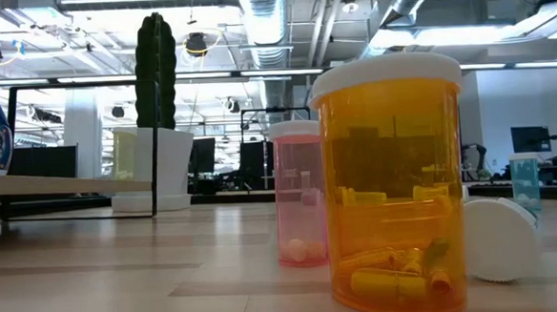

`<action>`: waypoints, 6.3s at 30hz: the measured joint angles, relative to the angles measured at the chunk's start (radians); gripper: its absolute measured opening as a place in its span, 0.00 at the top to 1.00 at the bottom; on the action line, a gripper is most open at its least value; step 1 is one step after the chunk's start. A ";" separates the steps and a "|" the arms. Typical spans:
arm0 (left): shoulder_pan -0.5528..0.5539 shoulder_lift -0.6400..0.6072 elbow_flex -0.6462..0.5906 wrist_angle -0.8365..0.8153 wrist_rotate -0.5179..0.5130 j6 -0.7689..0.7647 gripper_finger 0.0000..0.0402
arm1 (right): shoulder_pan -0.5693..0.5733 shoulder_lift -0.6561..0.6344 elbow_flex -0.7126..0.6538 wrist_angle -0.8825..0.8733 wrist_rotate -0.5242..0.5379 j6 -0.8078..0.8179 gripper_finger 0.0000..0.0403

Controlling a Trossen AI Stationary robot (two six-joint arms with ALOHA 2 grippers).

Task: Pick and place medicine bottles onto shelf by color
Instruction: Move the light blue pill bottle to the middle of the table

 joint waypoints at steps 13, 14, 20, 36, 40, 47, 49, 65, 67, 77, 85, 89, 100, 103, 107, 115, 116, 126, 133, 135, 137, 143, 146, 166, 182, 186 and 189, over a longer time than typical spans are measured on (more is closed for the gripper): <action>-0.039 0.000 0.000 -0.012 -0.046 0.077 0.62 | -0.002 0.234 0.319 -0.761 -0.171 -0.109 0.86; -0.043 0.000 0.000 -0.014 -0.046 0.077 0.62 | -0.003 0.253 0.344 -0.834 -0.168 -0.115 0.86; -0.056 0.000 0.000 -0.035 -0.046 0.087 0.62 | -0.020 0.341 0.447 -1.107 -0.147 -0.117 0.86; -0.070 0.000 0.000 -0.062 -0.057 0.146 0.62 | 0.017 0.475 0.475 -1.078 -0.236 0.098 0.86; -0.068 -0.001 0.000 -0.061 -0.085 0.149 0.62 | 0.019 0.482 0.475 -1.016 -0.277 0.109 0.86; -0.064 -0.001 0.000 -0.061 -0.126 0.149 0.62 | 0.019 0.487 0.476 -0.975 -0.359 0.097 0.86; -0.064 -0.001 0.000 -0.061 -0.130 0.149 0.62 | 0.015 0.488 0.476 -1.013 -0.359 0.085 0.86; -0.064 -0.001 0.000 -0.065 -0.125 0.139 0.62 | 0.029 0.499 0.475 -1.299 -0.491 0.157 0.86; -0.064 -0.001 0.000 -0.065 -0.125 0.138 0.62 | 0.046 0.514 0.475 -1.317 -0.494 0.164 0.86; -0.064 -0.001 0.000 -0.065 -0.126 0.095 0.62 | 0.165 0.648 0.476 -1.646 -0.479 0.132 0.86; -0.064 -0.001 0.000 -0.065 -0.133 0.085 0.62 | 0.167 0.781 0.476 -1.712 -0.460 0.017 0.86; -0.064 -0.001 0.000 -0.065 -0.147 0.085 0.62 | 0.167 0.833 0.476 -1.711 -0.461 0.003 0.86; -0.064 -0.001 0.000 -0.086 -0.161 0.085 0.62 | 0.163 0.879 0.476 -1.718 -0.464 -0.054 0.86; -0.064 -0.001 0.000 -0.088 -0.175 0.085 0.62 | 0.150 0.879 0.476 -1.719 -0.467 -0.077 0.86; -0.064 -0.001 0.000 -0.091 -0.180 0.085 0.62 | 0.124 0.875 0.476 -1.719 -0.464 -0.107 0.86; -0.064 -0.002 0.000 -0.091 -0.210 0.087 0.62 | 0.075 0.879 0.476 -1.726 -0.464 -0.147 0.79; -0.064 -0.002 0.000 -0.091 -0.210 0.086 0.62 | 0.072 0.879 0.476 -1.730 -0.464 -0.147 0.78; -0.064 -0.002 0.000 -0.091 -0.211 0.086 0.62 | 0.077 0.879 0.476 -1.748 -0.455 -0.132 0.51; -0.064 -0.001 0.000 -0.091 -0.210 0.086 0.62 | 0.077 0.879 0.476 -1.745 -0.377 -0.088 0.41; -0.064 -0.002 0.000 -0.091 -0.210 0.085 0.62 | 0.077 0.879 0.476 -1.744 -0.375 -0.083 0.41; -0.064 -0.002 0.000 -0.091 -0.208 0.085 0.62 | 0.078 0.879 0.476 -1.744 -0.374 -0.082 0.41; -0.066 -0.002 0.000 -0.092 -0.202 0.085 0.62 | 0.085 0.911 0.476 -1.738 -0.353 -0.056 0.42; -0.069 -0.001 0.000 -0.107 -0.202 0.085 0.62 | 0.108 0.946 0.475 -1.738 -0.348 -0.057 0.42; -0.075 -0.001 0.000 -0.161 -0.208 0.068 0.62 | 0.151 1.159 0.475 -1.707 -0.306 -0.113 0.42; -0.082 -0.002 0.000 -0.176 -0.210 0.041 0.62 | 0.151 1.182 0.483 -1.701 -0.309 -0.129 0.74; -0.095 -0.001 0.000 -0.176 -0.210 0.032 0.62 | 0.151 1.193 0.534 -1.709 -0.321 -0.129 0.74; -0.109 -0.002 0.000 -0.175 -0.210 0.025 0.62 | 0.151 1.194 0.594 -1.710 -0.325 -0.139 0.68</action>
